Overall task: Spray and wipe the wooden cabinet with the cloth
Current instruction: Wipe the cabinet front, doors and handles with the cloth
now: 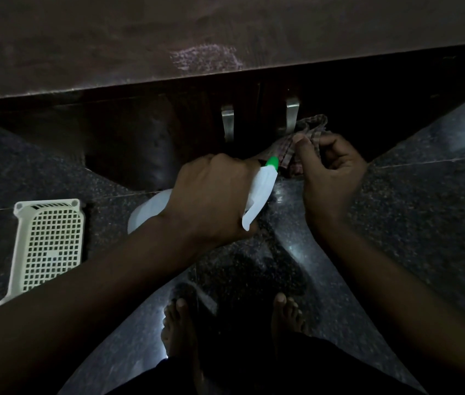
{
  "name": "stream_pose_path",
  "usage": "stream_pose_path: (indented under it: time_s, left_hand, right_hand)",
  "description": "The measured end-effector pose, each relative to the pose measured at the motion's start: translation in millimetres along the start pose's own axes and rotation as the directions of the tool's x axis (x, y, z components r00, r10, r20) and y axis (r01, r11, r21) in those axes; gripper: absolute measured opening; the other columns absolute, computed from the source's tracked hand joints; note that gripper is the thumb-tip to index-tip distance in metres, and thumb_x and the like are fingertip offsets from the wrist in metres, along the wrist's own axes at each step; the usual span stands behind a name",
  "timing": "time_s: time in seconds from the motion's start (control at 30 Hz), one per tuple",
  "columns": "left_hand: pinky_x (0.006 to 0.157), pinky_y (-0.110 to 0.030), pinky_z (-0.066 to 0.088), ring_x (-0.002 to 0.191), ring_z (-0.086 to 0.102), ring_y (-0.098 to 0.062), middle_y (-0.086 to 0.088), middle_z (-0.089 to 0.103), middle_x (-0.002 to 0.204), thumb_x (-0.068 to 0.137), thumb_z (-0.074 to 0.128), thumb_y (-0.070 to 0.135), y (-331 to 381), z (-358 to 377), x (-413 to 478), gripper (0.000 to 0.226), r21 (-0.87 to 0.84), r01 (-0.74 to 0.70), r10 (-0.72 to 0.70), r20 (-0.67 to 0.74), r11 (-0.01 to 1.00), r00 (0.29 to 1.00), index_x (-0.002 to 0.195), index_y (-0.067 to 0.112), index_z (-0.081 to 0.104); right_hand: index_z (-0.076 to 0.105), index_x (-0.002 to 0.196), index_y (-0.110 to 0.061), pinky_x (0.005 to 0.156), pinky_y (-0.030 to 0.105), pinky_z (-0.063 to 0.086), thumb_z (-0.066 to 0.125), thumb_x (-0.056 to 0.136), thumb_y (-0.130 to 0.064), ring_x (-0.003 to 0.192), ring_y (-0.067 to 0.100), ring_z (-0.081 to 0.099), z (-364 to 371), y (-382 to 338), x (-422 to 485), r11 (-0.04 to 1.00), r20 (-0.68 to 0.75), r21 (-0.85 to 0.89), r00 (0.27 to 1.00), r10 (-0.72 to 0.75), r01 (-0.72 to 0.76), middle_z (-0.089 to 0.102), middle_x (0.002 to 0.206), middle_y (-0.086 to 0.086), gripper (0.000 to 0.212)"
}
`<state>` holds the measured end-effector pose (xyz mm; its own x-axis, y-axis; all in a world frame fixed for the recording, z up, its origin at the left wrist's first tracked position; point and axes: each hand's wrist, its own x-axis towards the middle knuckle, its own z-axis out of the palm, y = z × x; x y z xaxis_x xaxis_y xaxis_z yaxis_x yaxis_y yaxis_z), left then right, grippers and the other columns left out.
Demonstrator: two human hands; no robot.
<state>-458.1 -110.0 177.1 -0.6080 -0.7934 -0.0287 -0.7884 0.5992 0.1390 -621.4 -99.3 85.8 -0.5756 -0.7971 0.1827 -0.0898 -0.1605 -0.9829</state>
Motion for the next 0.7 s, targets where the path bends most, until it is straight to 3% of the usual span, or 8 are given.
stream_pose_path:
  time_s: [0.1,0.23,0.33,0.43,0.53,0.63,0.7]
  left_hand:
    - [0.046,-0.018,0.014,0.048,0.048,-0.020,0.005,0.052,0.060,0.060,0.054,0.026,-2,4,-3,0.019,0.059,-0.029,0.029,0.003,0.998,1.000,0.077,0.021,0.047]
    - [0.046,-0.020,0.026,0.038,0.049,-0.024,0.003,0.052,0.052,0.048,0.056,0.018,1,-2,-5,0.027,0.007,-0.065,0.065,-0.078,0.998,0.995,0.072,0.019,0.045]
    - [0.049,-0.022,0.021,0.043,0.051,-0.026,0.002,0.053,0.057,0.052,0.061,0.017,-2,0,-6,0.030,0.062,-0.084,0.089,-0.077,0.994,0.993,0.080,0.018,0.049]
    - [0.049,-0.019,0.014,0.043,0.049,-0.026,0.002,0.052,0.058,0.057,0.061,0.018,-4,0,-8,0.027,0.071,-0.081,0.087,-0.088,0.994,0.992,0.081,0.017,0.049]
    - [0.048,-0.020,0.022,0.041,0.050,-0.024,0.003,0.052,0.055,0.056,0.055,0.020,-4,-1,-8,0.021,0.046,-0.077,0.081,-0.101,0.996,0.992,0.075,0.017,0.048]
    - [0.045,-0.019,0.021,0.041,0.049,-0.023,0.003,0.051,0.055,0.060,0.051,0.022,-5,-1,-7,0.017,0.043,-0.090,0.094,-0.099,0.995,0.991,0.076,0.018,0.047]
    - [0.044,-0.016,0.009,0.041,0.046,-0.023,0.004,0.049,0.055,0.061,0.052,0.020,-6,0,-6,0.017,0.054,-0.098,0.103,-0.106,0.994,0.989,0.077,0.019,0.046]
  right_hand:
    - [0.058,0.073,-0.010,0.060,0.021,0.045,0.070,0.089,-0.008,0.062,0.004,0.053,0,-6,0,1.000,0.011,-0.005,1.000,-0.002,0.002,0.054,0.064,0.000,0.020]
    - [0.063,0.076,-0.016,0.060,0.024,0.047,0.072,0.089,-0.014,0.064,0.007,0.058,7,-25,4,0.995,0.085,-0.062,0.993,-0.078,0.083,0.061,0.066,-0.003,0.016]
    - [0.068,0.079,-0.006,0.061,0.025,0.047,0.075,0.088,-0.021,0.066,0.009,0.060,12,-31,13,0.974,0.090,-0.143,0.982,-0.166,0.178,0.065,0.069,0.003,0.019]
    - [0.071,0.082,-0.005,0.065,0.016,0.044,0.076,0.087,-0.024,0.069,0.000,0.060,12,-24,16,0.945,0.093,-0.235,0.973,-0.210,0.226,0.068,0.074,0.001,0.021]
    - [0.068,0.077,-0.011,0.063,0.010,0.041,0.077,0.086,-0.021,0.065,-0.007,0.057,7,-7,8,0.936,0.132,-0.258,0.968,-0.213,0.241,0.064,0.071,-0.008,0.016]
    - [0.071,0.076,-0.005,0.062,0.016,0.044,0.078,0.086,-0.022,0.064,0.000,0.059,0,15,5,0.924,0.202,-0.300,0.962,-0.182,0.238,0.066,0.069,-0.001,0.021]
    - [0.074,0.079,-0.003,0.065,0.017,0.045,0.079,0.085,-0.022,0.066,0.003,0.061,-1,23,9,0.914,0.229,-0.327,0.959,-0.168,0.238,0.070,0.073,0.002,0.021]
